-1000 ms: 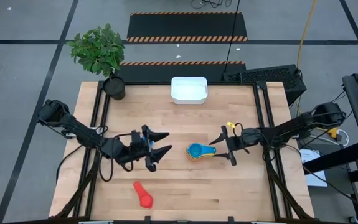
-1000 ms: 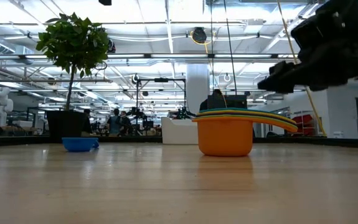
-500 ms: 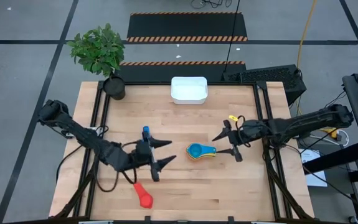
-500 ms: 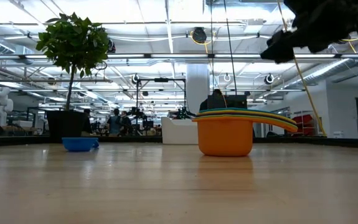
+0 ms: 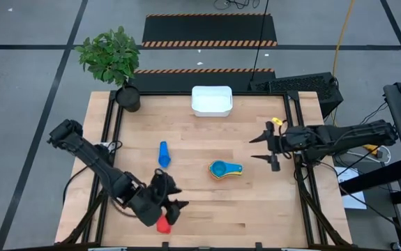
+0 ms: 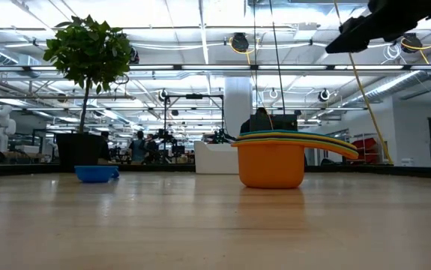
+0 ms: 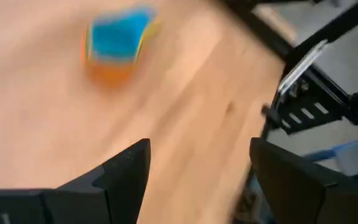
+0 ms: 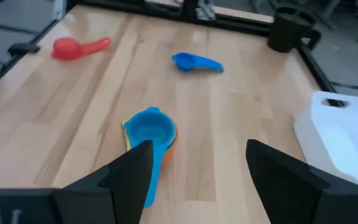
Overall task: Nest measuring cups in basket
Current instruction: Stack the red measuring cup on top of the light blue measuring cup
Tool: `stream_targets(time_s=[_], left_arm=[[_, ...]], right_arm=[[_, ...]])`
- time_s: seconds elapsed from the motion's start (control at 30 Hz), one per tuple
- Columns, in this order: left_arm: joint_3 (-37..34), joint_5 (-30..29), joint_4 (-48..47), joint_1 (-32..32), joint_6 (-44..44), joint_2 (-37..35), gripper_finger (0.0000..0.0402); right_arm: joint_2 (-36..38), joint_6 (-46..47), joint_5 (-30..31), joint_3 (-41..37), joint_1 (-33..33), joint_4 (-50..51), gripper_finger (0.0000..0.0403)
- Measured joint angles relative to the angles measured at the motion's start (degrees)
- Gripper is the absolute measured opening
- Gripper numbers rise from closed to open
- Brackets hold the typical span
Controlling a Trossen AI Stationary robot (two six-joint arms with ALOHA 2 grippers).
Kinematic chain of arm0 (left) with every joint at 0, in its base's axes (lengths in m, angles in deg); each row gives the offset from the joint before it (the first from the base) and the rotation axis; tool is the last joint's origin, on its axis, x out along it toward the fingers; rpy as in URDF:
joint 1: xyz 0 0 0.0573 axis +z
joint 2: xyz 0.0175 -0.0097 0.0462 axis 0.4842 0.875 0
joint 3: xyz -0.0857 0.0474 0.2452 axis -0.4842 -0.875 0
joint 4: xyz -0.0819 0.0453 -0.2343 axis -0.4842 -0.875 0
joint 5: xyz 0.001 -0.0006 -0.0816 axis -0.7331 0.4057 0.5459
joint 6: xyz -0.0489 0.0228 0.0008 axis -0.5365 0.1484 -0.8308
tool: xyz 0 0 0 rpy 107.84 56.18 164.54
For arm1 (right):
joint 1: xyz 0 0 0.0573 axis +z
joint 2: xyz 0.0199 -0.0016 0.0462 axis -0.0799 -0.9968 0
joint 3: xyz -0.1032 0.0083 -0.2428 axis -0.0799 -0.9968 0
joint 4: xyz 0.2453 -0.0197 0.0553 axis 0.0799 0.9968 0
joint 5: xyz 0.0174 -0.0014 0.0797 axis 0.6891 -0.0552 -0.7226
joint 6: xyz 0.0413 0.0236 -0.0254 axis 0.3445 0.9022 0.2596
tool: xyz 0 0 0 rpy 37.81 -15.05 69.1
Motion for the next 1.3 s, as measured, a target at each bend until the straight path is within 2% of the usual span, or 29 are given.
stream_targets(time_s=[0.1, 0.2, 0.33, 0.57, 0.77, 0.9, 1.07, 1.3], left_arm=[[-1.9, 5.7, -3.6, -0.7, -13.8, 0.0, 0.0273], [-4.5, 13.1, -5.2, -1.4, -20.7, 0.0, 0.0273], [-8.9, 22.7, -5.2, -2.0, -25.1, 0.0, 0.0273], [-16.1, 32.6, -2.1, -1.6, -28.9, 0.0, 0.0273], [-23.5, 33.7, 6.7, -1.0, -27.6, -0.5, 0.0273], [-26.1, 33.8, 5.6, -1.0, -26.2, -0.5, 0.0273], [-26.3, 33.6, 4.8, -1.0, -22.6, -1.0, 0.0273], [-26.4, 28.9, -0.7, -1.0, -19.6, -1.3, 0.0273]], right_arm=[[1.9, 2.9, 1.8, 0.0, 0.0, 0.7, 0.0251], [3.4, 4.8, 2.6, 0.0, 0.1, 0.7, 0.0251], [4.3, 6.3, 2.6, 0.0, 0.1, 1.3, 0.0251], [4.1, 6.2, 5.7, 0.0, 0.1, 3.9, 0.0251], [4.1, 5.7, 5.6, 0.0, 0.2, 4.0, 0.0251], [4.1, 4.7, 5.6, 0.0, 0.2, 4.0, 0.0251], [4.1, 4.4, 5.6, 0.0, 0.2, 3.9, 0.0251], [4.1, 3.2, 5.6, 0.0, 0.2, 3.1, 0.0251]])
